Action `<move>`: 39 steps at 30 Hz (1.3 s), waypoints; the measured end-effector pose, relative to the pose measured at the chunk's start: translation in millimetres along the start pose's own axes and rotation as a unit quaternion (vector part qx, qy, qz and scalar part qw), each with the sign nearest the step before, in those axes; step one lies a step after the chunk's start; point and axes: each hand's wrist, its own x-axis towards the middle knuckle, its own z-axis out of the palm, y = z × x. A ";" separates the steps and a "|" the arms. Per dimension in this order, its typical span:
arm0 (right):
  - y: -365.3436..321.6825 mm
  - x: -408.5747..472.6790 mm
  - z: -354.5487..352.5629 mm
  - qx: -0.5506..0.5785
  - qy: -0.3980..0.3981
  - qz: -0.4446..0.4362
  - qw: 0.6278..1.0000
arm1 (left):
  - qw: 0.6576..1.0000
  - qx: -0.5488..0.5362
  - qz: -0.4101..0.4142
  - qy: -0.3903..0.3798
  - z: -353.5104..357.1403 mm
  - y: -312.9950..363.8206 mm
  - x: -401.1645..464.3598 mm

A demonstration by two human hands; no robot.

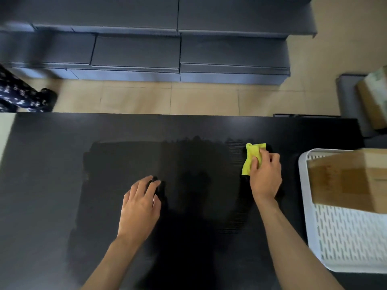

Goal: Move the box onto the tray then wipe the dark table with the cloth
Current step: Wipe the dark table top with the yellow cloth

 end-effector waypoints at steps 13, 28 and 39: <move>32.6 34.3 0.9 0.016 -0.034 -0.125 0.991 | 1.000 -0.007 -0.002 -0.005 17.3 67.6 -26.8; 89.1 -109.0 -27.1 0.027 -0.135 -0.202 0.970 | 0.999 -0.020 0.028 -0.033 22.7 91.1 -81.9; 126.2 -215.2 -41.4 0.007 -0.133 -0.164 0.977 | 0.997 -0.039 0.041 -0.046 17.6 44.5 -154.3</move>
